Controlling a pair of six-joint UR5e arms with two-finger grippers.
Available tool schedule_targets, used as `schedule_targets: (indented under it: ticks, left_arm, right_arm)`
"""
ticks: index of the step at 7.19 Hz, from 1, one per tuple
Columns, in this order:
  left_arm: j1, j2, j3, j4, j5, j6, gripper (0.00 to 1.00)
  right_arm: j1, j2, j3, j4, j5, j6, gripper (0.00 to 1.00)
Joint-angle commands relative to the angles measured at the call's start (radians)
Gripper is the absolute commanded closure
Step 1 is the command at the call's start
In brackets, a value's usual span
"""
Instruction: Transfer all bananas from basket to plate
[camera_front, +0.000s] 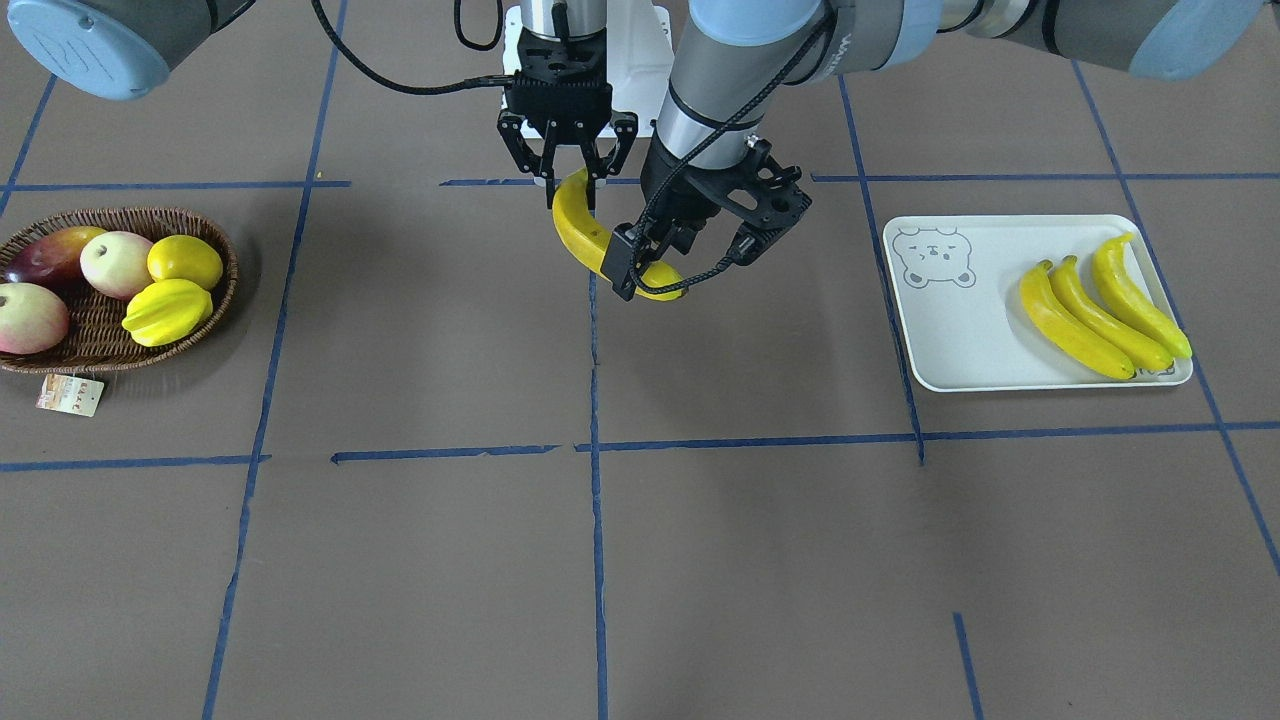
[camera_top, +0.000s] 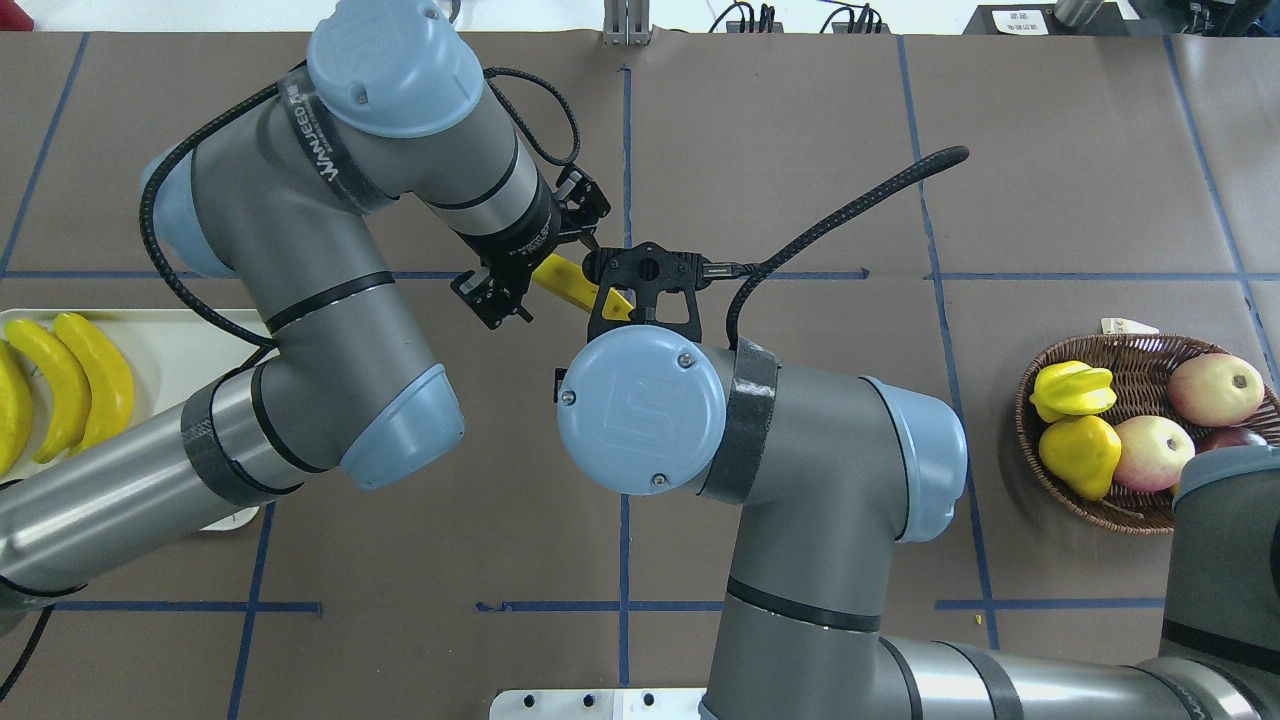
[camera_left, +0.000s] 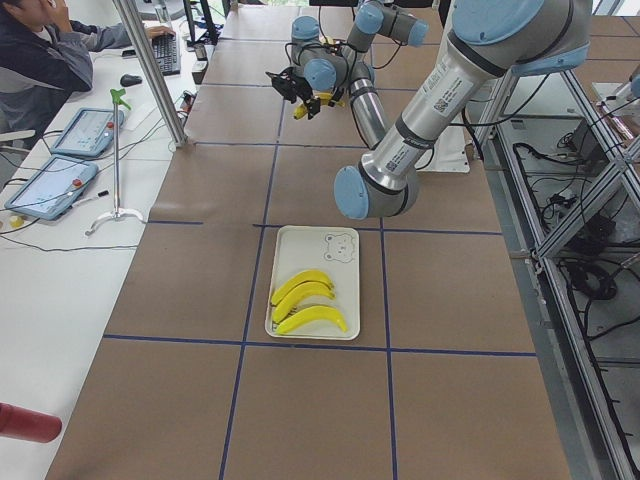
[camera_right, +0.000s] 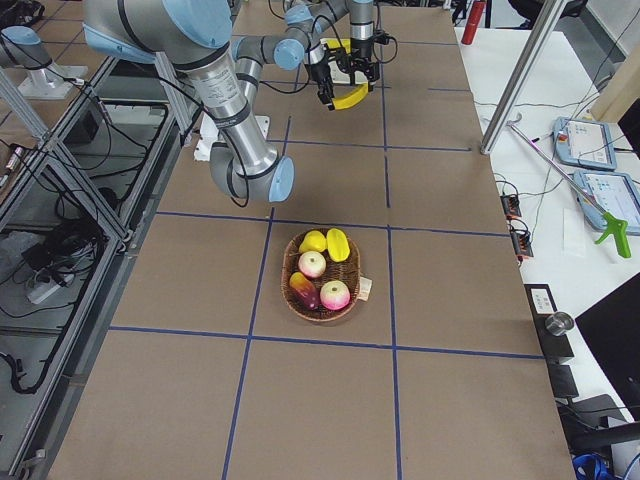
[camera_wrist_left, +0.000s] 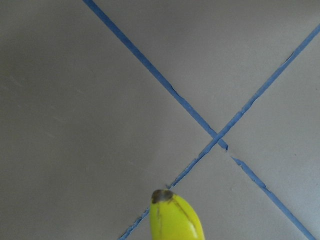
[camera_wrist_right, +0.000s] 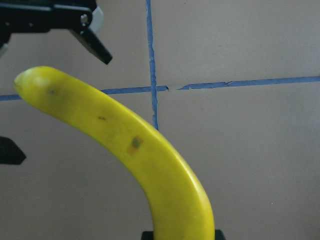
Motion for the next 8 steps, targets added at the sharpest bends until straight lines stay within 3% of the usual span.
schedule_targets:
  ticks: [1,2,3,4,5,6,8]
  left_arm:
    - [0.006,-0.002,-0.002,0.0,0.018,-0.027,0.17]
    - [0.011,-0.002,-0.002,-0.001,0.028,-0.038,0.36]
    - [0.011,-0.002,-0.002,-0.011,0.028,-0.045,0.67]
    - [0.011,-0.002,-0.005,-0.015,0.026,-0.042,0.98]
    - [0.011,-0.001,-0.008,-0.017,0.025,-0.036,1.0]
    - [0.011,0.002,-0.011,-0.017,0.023,-0.035,1.0]
    - [0.011,0.008,-0.017,-0.017,0.022,-0.03,1.0]
  right_arm:
    - [0.0,-0.001,0.001,0.0,0.0,0.0,1.0]
    - [0.0,-0.001,0.003,0.001,0.0,0.0,0.99]
    - [0.0,-0.001,0.004,0.001,0.0,-0.002,0.98]
    - [0.0,-0.001,0.009,0.003,0.002,-0.002,0.87]
    - [0.0,-0.002,0.013,0.003,0.003,-0.002,0.19]
    - [0.001,-0.004,0.033,0.003,0.012,-0.012,0.01]
    - [0.018,-0.004,0.055,0.001,0.047,-0.014,0.0]
